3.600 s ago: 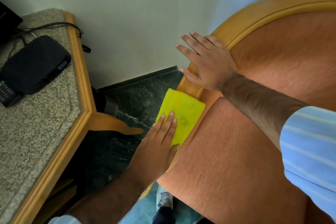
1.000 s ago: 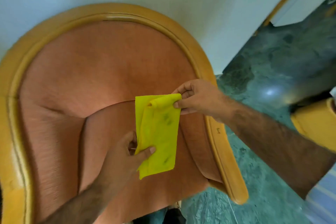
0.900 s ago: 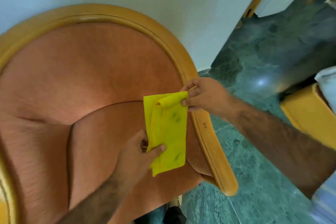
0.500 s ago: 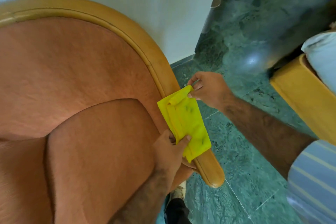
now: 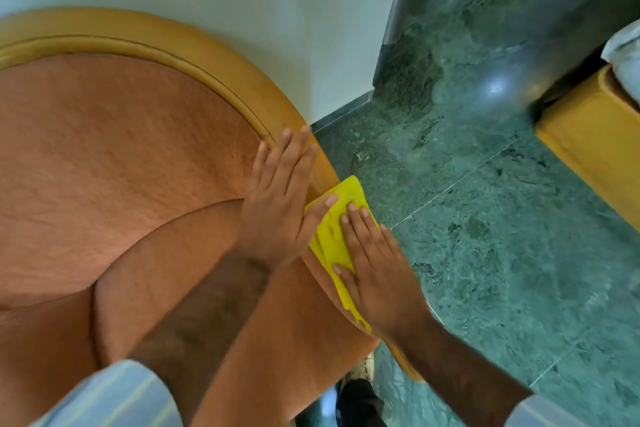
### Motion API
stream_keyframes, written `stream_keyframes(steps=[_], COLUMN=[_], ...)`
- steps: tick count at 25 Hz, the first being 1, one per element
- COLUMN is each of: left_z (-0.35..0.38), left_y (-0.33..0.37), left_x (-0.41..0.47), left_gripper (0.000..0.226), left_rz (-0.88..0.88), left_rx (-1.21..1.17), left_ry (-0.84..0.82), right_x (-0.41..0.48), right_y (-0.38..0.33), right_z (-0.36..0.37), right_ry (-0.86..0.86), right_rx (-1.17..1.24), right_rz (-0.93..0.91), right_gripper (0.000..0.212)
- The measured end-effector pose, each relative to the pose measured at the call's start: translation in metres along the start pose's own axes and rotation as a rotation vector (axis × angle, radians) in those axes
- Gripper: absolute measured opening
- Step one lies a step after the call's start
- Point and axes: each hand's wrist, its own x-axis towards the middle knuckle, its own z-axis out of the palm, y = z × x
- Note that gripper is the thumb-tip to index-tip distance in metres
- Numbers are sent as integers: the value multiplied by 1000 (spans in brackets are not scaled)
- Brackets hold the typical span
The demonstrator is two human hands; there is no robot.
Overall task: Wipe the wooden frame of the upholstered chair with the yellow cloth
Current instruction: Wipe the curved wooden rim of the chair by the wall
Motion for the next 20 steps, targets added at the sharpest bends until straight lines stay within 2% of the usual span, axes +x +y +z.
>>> stream_keyframes(steps=[4,7,13,20], left_z=[0,-1,-6,-13], left_y=[-52,-67,-64,-60], left_x=[45,47,50,54], left_gripper=[74,77,80,85], left_rz=[346,450,472,423], left_rx=[419,511,499,339], left_ry=[-250,-277,-286,-335], right_x=[-1,-19,-63,40], right_y=[2,11,23,-7], right_z=[10,9,9,12], right_ry=[10,-24,-88,63], right_rx=[-68,-80,-179,-150], right_rz=[12,-16,-90,-59], right_gripper=[70,72,71,69])
